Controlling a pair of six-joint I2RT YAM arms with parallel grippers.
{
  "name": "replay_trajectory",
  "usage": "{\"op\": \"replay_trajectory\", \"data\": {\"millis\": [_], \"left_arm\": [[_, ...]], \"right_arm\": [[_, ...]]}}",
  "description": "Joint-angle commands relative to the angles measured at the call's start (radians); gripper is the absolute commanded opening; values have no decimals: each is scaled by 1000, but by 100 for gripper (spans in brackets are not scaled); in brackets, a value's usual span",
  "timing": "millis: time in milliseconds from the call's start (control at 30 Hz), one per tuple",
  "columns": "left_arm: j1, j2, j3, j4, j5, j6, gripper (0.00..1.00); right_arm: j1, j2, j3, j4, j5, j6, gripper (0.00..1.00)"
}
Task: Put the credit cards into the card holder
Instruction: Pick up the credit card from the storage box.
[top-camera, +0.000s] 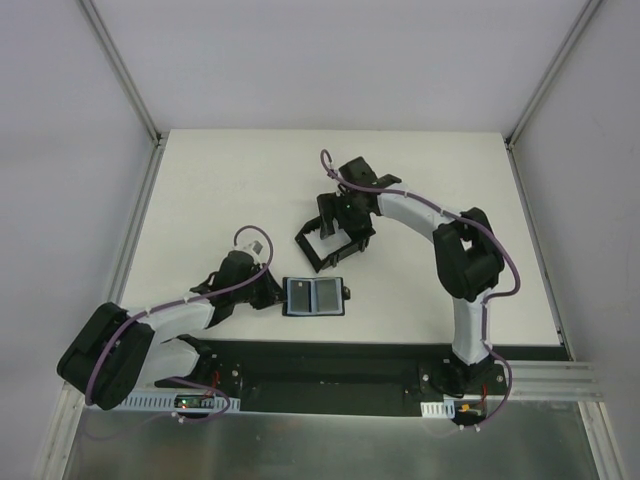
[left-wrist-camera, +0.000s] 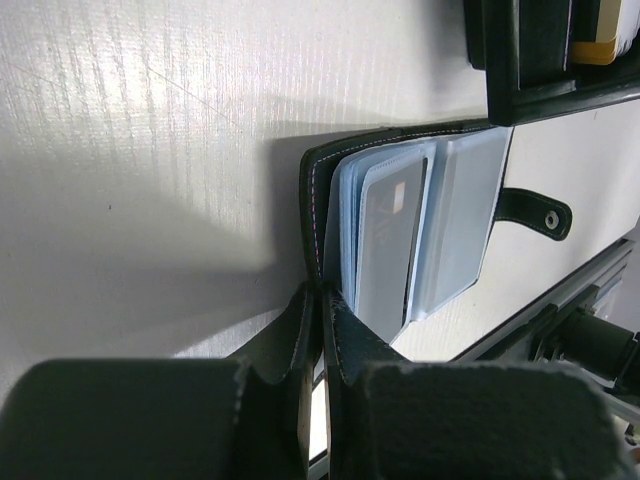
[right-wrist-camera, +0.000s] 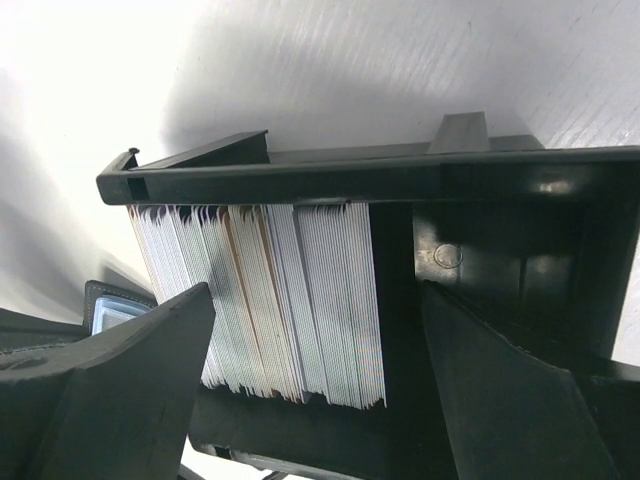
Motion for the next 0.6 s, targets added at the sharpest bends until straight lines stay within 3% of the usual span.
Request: {"op": "replay_trajectory", "data": {"millis": [0,133,233,333,567], "left_arm": [[9,24,18,-38,-13,21,0],[9,37,29,-35,-10,22,0],[9,43,30,-30,-10,24,0],[9,53,38,-30,-9,28,0],[9,73,50,-21,-4,34,0]], "right_arm": [[-3,27,76,-106,-40,-14,83],[-8,-16,21,-34,-68,1,78],[-18,-45,-1,-3,-101,43,67],[-26,-68,-5,3,-105,46,45],[-32,-93,-16,4,-115,41,42]]}}
